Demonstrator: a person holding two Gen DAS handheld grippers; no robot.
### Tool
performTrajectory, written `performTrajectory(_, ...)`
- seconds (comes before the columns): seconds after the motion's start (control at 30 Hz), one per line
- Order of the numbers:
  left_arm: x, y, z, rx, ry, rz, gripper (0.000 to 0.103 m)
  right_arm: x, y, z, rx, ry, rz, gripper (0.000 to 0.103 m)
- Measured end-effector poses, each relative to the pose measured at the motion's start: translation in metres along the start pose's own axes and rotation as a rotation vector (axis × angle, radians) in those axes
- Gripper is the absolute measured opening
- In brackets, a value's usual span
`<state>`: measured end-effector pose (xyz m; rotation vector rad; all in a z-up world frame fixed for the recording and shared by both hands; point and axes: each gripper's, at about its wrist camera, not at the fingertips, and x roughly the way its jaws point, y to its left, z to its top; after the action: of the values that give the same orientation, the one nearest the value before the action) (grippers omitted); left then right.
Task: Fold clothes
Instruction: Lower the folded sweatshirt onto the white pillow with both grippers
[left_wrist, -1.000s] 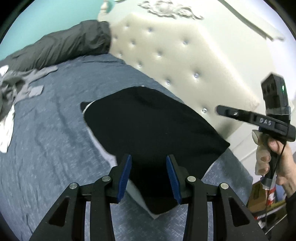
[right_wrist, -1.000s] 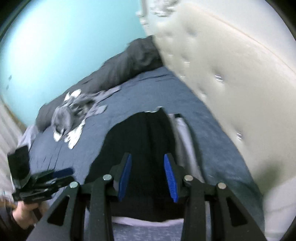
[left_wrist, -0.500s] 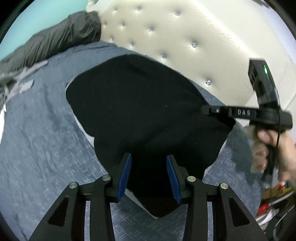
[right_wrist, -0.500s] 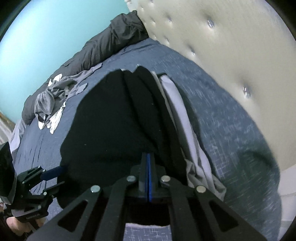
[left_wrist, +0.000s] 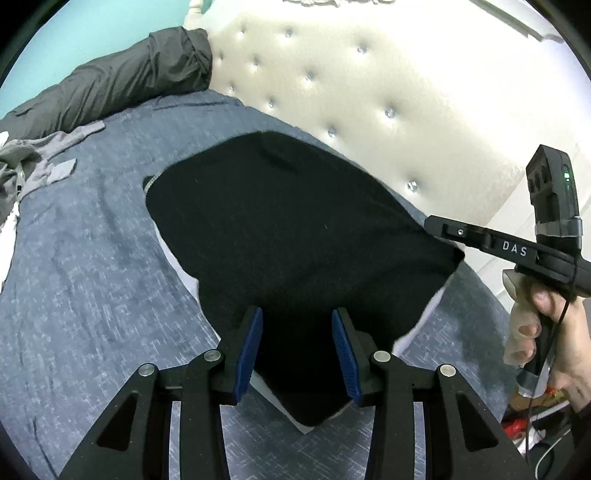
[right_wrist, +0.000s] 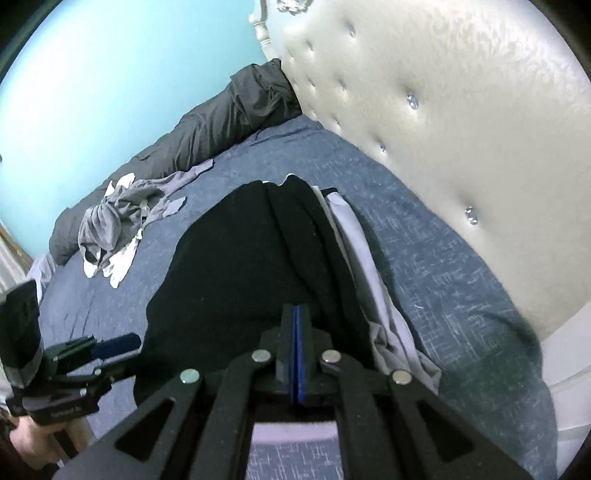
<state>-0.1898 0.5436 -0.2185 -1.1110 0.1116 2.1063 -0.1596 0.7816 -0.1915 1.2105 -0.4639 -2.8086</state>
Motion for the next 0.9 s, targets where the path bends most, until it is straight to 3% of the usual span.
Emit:
performTrajectory(0.17,0.014,-0.007,-0.009,0.010,0.011,0.016,0.043,0.019,-0.013,-0.021,0.023,0.044,-0.056,0.000)
performTrajectory(0.33,0.017,-0.012,-0.012,0.022,0.007,0.030,0.043,0.027,-0.026,-0.036,0.067,0.046,-0.048,0.000)
performTrajectory(0.6,0.013,-0.009,-0.009,-0.011,-0.013,0.033,0.042,0.000,-0.017,-0.030,0.076,-0.045,-0.054,0.000)
performTrajectory(0.9,0.023,-0.012,-0.011,-0.007,0.004,0.035,0.042,0.025,-0.022,-0.048,0.074,0.023,-0.087,0.000)
